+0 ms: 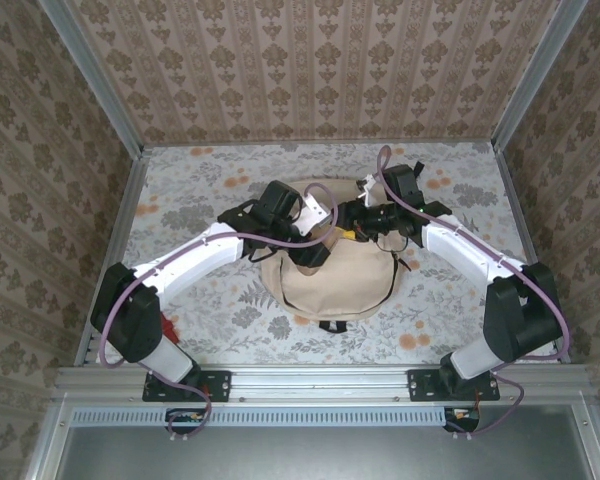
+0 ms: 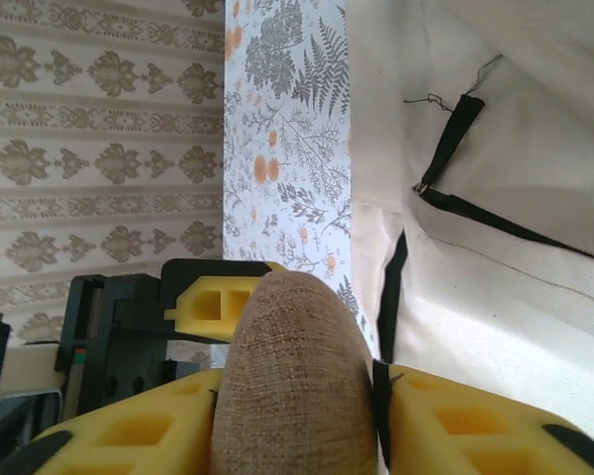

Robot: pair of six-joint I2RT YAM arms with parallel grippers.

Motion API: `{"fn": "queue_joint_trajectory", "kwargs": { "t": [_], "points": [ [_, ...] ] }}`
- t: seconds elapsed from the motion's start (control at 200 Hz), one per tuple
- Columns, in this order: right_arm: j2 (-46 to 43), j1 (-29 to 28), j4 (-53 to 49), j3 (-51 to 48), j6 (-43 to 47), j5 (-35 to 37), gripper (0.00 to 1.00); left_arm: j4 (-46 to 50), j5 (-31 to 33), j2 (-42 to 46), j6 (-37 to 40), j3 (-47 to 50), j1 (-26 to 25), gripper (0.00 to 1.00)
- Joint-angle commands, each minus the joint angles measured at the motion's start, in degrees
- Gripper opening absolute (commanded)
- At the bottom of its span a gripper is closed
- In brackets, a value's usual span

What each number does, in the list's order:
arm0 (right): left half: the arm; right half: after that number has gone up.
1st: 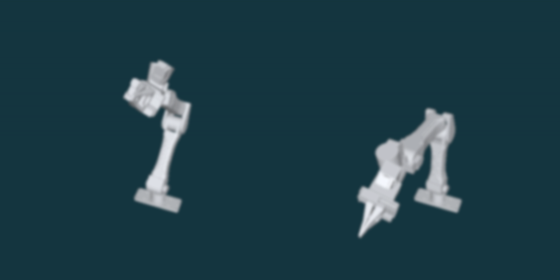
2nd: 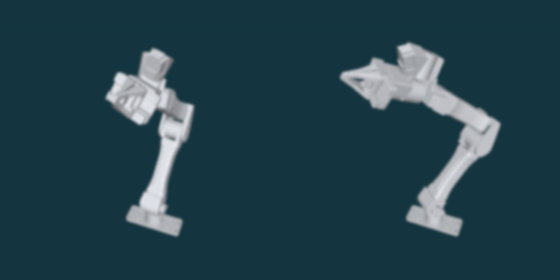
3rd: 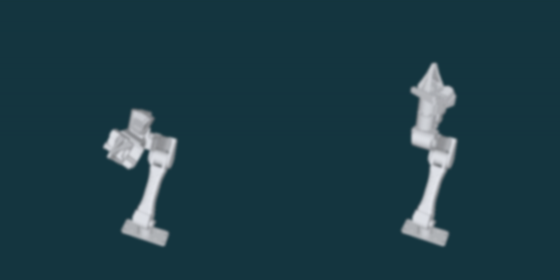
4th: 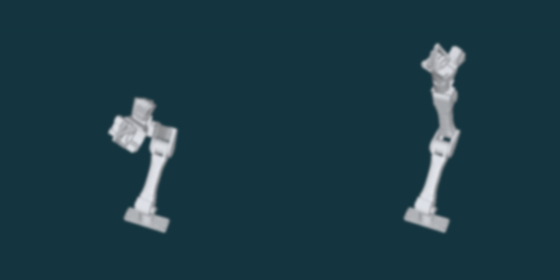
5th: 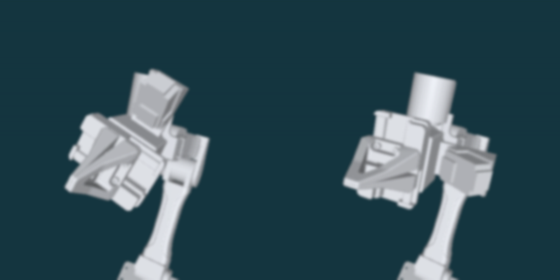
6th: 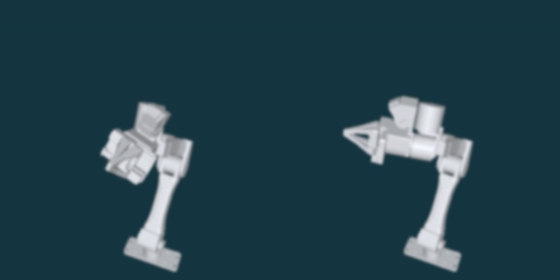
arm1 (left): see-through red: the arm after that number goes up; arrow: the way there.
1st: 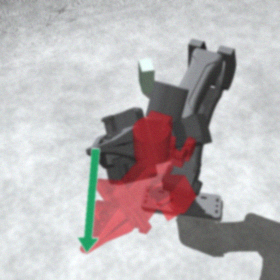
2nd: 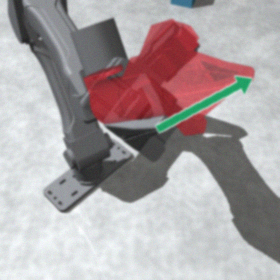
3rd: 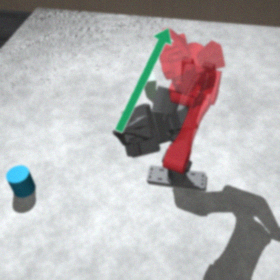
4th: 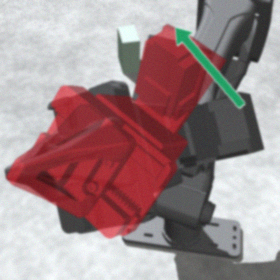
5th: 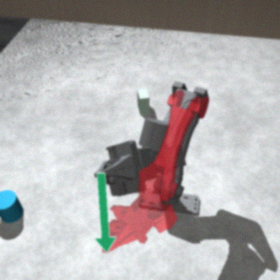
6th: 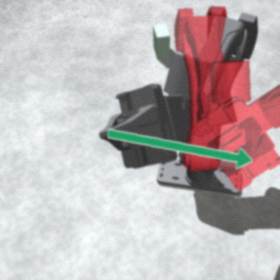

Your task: Pack the student bag

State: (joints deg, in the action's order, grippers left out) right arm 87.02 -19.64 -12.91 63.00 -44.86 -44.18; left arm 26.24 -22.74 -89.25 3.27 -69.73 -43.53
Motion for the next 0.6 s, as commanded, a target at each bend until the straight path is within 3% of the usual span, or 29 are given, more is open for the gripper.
{"fn": "queue_joint_trajectory", "kwargs": {
  "t": [0.0, 0.095, 0.245, 0.46, 0.595],
  "points": [
    [0.31, 0.2, 1.35, 0.04, -1.02, -2.06, 0.33, -1.88, -1.15, 0.63, 1.19, -2.06, -0.42, 0.46],
    [-1.68, 0.84, 0.84, -0.86, -0.6, 1.26, 0.28, -2.0, 0.66, 1.0, -0.78, -1.81, -0.02, 0.71],
    [-6.94, 4.35, -1.8, -3.5, 0.73, 9.95, 0.28, -1.26, 4.69, 2.19, -5.95, -1.28, 0.9, 0.88],
    [-19.54, 9.62, -6.91, -8.36, 3.28, 22.22, 0.28, 0.94, 14.35, -0.05, -21.78, -3.88, 1.61, 0.89],
    [-25.16, 11.93, -8.4, -11.11, 3.73, 26.52, 0.28, 2.39, 16.18, -5.54, -33.2, -7.37, 1.54, 0.78]
  ]
}}
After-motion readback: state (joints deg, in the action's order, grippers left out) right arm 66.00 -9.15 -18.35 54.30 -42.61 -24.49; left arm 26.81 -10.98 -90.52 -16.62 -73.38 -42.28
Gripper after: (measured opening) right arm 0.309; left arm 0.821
